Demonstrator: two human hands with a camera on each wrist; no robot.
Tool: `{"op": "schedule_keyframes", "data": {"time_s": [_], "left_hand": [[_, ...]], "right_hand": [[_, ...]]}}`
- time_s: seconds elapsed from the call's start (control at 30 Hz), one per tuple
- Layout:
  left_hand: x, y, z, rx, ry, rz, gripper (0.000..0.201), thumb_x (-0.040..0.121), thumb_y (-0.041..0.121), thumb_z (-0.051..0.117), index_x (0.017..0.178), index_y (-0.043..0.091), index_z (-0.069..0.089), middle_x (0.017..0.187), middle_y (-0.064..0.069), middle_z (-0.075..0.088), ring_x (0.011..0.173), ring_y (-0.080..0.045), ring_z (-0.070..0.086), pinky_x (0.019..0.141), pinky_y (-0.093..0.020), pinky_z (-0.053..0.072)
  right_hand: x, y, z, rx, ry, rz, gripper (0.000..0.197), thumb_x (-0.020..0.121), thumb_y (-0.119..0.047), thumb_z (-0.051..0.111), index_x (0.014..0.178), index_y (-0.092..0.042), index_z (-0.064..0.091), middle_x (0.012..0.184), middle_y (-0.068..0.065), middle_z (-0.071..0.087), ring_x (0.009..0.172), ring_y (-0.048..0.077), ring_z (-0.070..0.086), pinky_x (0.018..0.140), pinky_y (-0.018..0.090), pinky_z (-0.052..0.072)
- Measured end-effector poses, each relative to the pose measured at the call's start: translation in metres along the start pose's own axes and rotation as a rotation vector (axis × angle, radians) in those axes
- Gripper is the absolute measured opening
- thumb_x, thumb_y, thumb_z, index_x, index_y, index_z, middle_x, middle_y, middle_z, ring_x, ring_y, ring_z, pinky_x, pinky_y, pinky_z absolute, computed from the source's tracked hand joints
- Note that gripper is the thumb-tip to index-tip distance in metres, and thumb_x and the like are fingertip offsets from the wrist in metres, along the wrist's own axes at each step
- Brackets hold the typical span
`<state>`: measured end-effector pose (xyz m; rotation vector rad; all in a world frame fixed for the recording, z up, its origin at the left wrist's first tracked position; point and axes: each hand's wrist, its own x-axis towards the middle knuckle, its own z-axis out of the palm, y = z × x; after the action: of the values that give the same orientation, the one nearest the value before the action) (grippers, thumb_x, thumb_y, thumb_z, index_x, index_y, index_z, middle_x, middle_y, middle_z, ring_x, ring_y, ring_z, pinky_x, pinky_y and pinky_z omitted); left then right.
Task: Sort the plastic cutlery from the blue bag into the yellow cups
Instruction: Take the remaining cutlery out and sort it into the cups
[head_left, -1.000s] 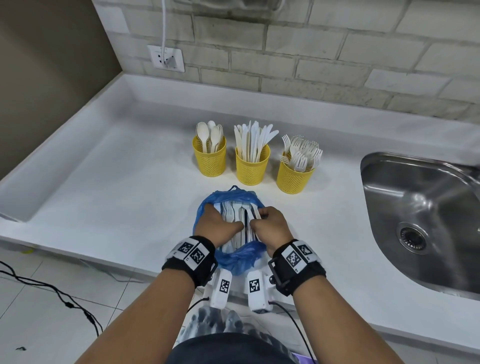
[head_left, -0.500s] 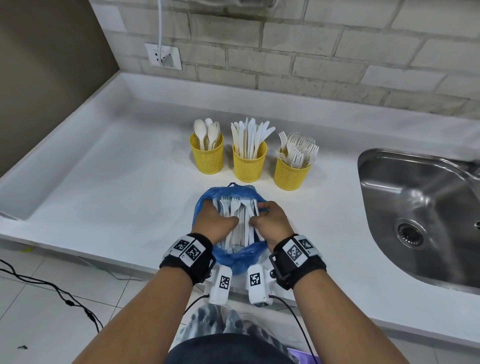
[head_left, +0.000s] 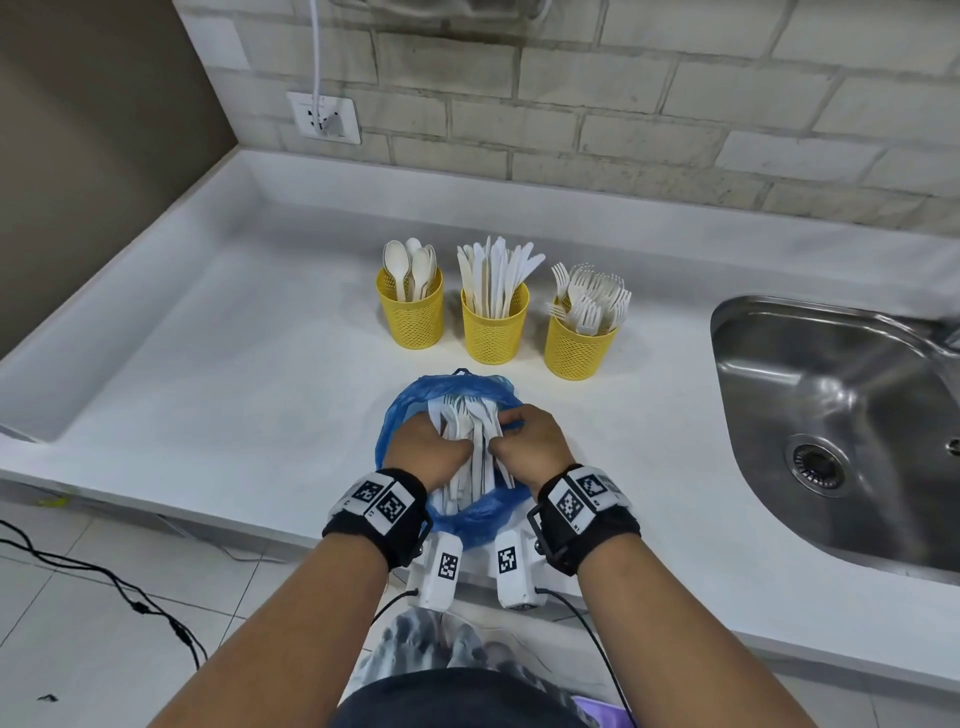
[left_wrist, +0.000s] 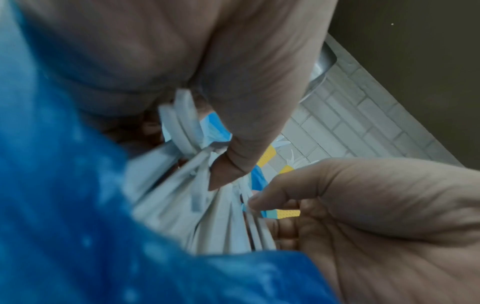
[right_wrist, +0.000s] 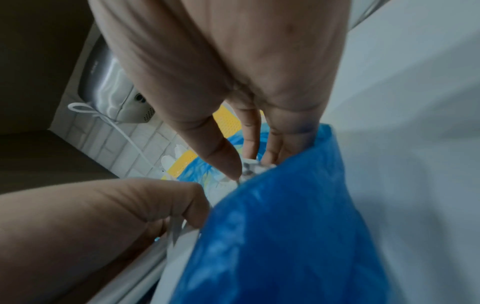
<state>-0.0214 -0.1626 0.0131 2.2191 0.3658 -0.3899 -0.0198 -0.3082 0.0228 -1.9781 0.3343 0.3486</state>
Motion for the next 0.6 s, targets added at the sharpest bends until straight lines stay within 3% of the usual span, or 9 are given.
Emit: {"op": "schedule_keyframes", "data": {"time_s": [0.07,0.13,0.2,0.3,0.4,0.47,0.53,0.6], "left_hand": [[0.0008,0.0001,0.0027,0.022,-0.009,-0.004,0.02,0.081,0.022,0.072,0.1,0.014,0.072,0.091,0.0,0.072,0.09,-0.021,0.069,0.065,-0.025,0.045],[-0.0002,0.0023,0.0039,0.047,0.005,-0.018,0.036,0.077,0.026,0.074,0.109,0.014,0.066,0.101,-0.002,0.071,0.096,-0.022,0.068,0.071,-0.027,0.046],[-0.0007,0.0035,0.0051,0.074,0.018,-0.028,0.042,0.077,0.025,0.076,0.115,0.012,0.061,0.106,-0.002,0.068,0.099,-0.022,0.065,0.074,-0.028,0.045],[-0.0019,0.0044,0.0049,0.092,0.032,-0.036,0.046,0.079,0.021,0.076,0.12,0.01,0.057,0.111,-0.004,0.067,0.105,-0.024,0.065,0.077,-0.028,0.045],[0.0011,0.0018,0.0024,0.076,0.063,-0.043,0.045,0.082,0.02,0.073,0.122,0.008,0.055,0.108,-0.002,0.064,0.104,-0.024,0.063,0.079,-0.028,0.045],[0.0002,0.001,0.0001,0.042,0.073,-0.05,0.041,0.085,0.018,0.071,0.121,0.009,0.052,0.106,0.0,0.058,0.1,-0.019,0.057,0.081,-0.026,0.041],[-0.0009,0.0003,-0.0015,0.003,0.07,-0.066,0.036,0.086,0.017,0.07,0.117,0.011,0.052,0.106,0.002,0.057,0.099,-0.016,0.054,0.083,-0.026,0.041],[-0.0008,0.0022,-0.0006,-0.045,0.044,-0.066,0.03,0.082,0.02,0.068,0.109,0.009,0.059,0.103,0.0,0.066,0.099,-0.02,0.064,0.081,-0.029,0.047]], "right_hand": [[0.0013,0.0007,0.0009,-0.064,-0.026,0.0,0.022,0.077,-0.002,0.069,0.087,-0.021,0.062,0.095,0.002,0.068,0.102,0.029,0.067,0.093,0.039,0.055],[0.0019,0.0014,0.0014,-0.108,-0.036,0.006,0.028,0.077,-0.003,0.069,0.099,-0.018,0.06,0.103,0.004,0.067,0.103,0.026,0.065,0.09,0.034,0.052],[0.0004,0.0005,0.0017,-0.13,-0.029,-0.003,0.024,0.077,-0.002,0.069,0.094,-0.017,0.061,0.103,0.008,0.071,0.1,0.028,0.066,0.088,0.036,0.053],[-0.0001,0.0033,0.0016,-0.148,0.006,-0.028,0.018,0.079,-0.003,0.069,0.077,-0.019,0.062,0.095,0.011,0.075,0.094,0.03,0.069,0.082,0.033,0.053],[0.0003,0.0075,0.001,-0.155,0.045,-0.044,0.012,0.082,-0.006,0.068,0.09,-0.015,0.068,0.097,0.008,0.075,0.094,0.026,0.068,0.077,0.024,0.045],[0.0016,0.0097,0.002,-0.139,0.049,-0.045,0.019,0.081,-0.007,0.068,0.098,-0.016,0.069,0.099,0.006,0.075,0.095,0.024,0.069,0.081,0.026,0.049],[0.0017,0.0095,0.0027,-0.12,0.039,-0.046,0.021,0.08,-0.008,0.069,0.098,-0.017,0.07,0.097,0.006,0.076,0.094,0.025,0.07,0.085,0.029,0.053],[0.0006,0.0073,0.0026,-0.138,0.023,-0.067,0.017,0.08,-0.009,0.07,0.093,-0.02,0.071,0.094,0.006,0.076,0.093,0.025,0.07,0.085,0.028,0.052]]}}
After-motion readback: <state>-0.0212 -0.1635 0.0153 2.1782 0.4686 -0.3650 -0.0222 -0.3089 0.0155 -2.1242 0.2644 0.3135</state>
